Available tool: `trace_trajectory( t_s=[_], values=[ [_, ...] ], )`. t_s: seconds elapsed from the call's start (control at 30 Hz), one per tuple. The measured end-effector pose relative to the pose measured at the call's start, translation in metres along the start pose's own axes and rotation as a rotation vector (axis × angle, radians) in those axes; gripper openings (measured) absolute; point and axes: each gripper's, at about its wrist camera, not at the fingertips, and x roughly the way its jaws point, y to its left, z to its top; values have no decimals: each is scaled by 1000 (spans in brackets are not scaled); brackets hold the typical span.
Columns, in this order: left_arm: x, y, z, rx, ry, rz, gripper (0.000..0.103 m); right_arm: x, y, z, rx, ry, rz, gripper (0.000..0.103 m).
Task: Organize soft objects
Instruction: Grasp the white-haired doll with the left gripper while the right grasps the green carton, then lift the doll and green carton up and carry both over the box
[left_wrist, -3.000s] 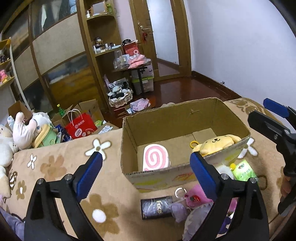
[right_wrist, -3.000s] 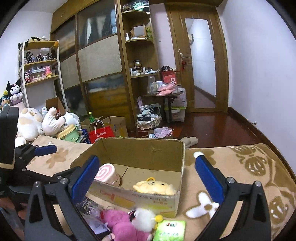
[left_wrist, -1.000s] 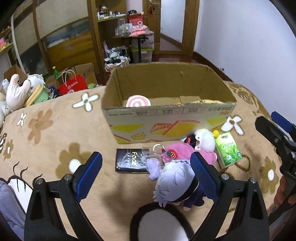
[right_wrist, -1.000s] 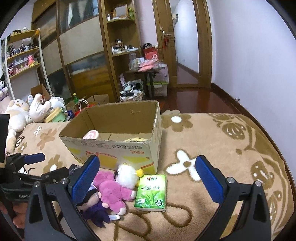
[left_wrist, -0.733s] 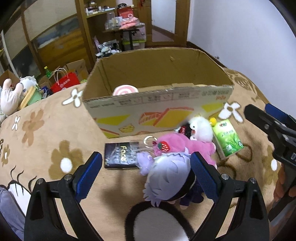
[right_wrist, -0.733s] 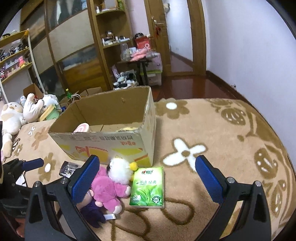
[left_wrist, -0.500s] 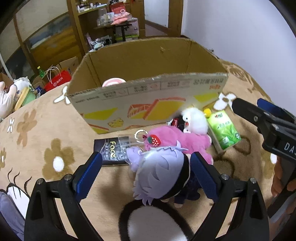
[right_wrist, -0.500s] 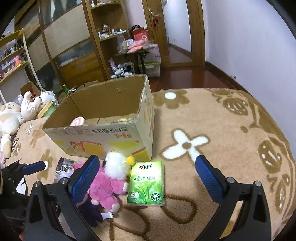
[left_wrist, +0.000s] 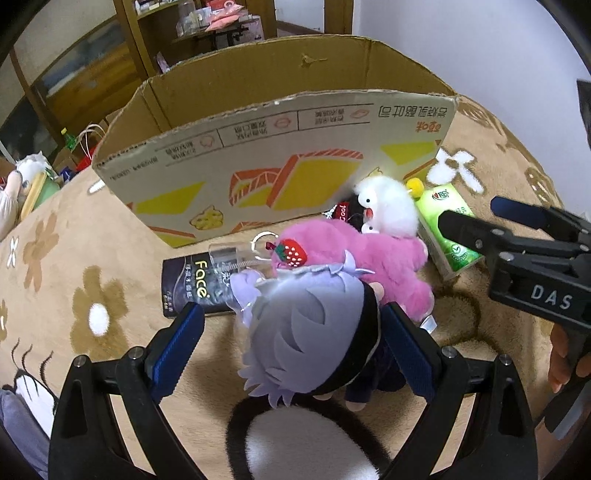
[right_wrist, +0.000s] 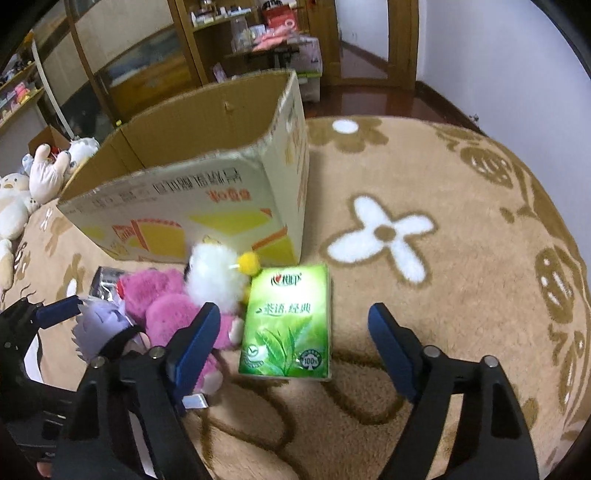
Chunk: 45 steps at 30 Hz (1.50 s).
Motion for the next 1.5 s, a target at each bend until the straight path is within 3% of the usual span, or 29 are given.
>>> trace_trajectory(
  t_s=[0.17, 0.3, 0.43, 0.87, 1.2, 1.33, 1.5],
  values=[
    [4, 3, -2, -16, 25, -51, 76, 14, -3, -3, 6, 61, 7, 72],
    [4, 2, -4, -15, 23, -52, 70, 24, 1, -5, -6, 102, 21, 59],
    [4, 2, -3, -19, 19, -64, 63, 28, 6, -6, -33, 116, 7, 58],
    [-17, 13, -7, -59, -42, -52, 61, 4, 5, -14, -15, 88, 20, 57],
    [-57, 40, -12, -141, -166, 7, 62, -32, 9, -16, -25, -17, 12, 57],
    [-82, 46, -14, -167, -247, 125, 62, -52, 14, -17, -38, -74, 18, 57],
    [-109, 57, -16, -188, -324, 154, 62, -79, 22, -16, -60, -171, 27, 57]
  ],
)
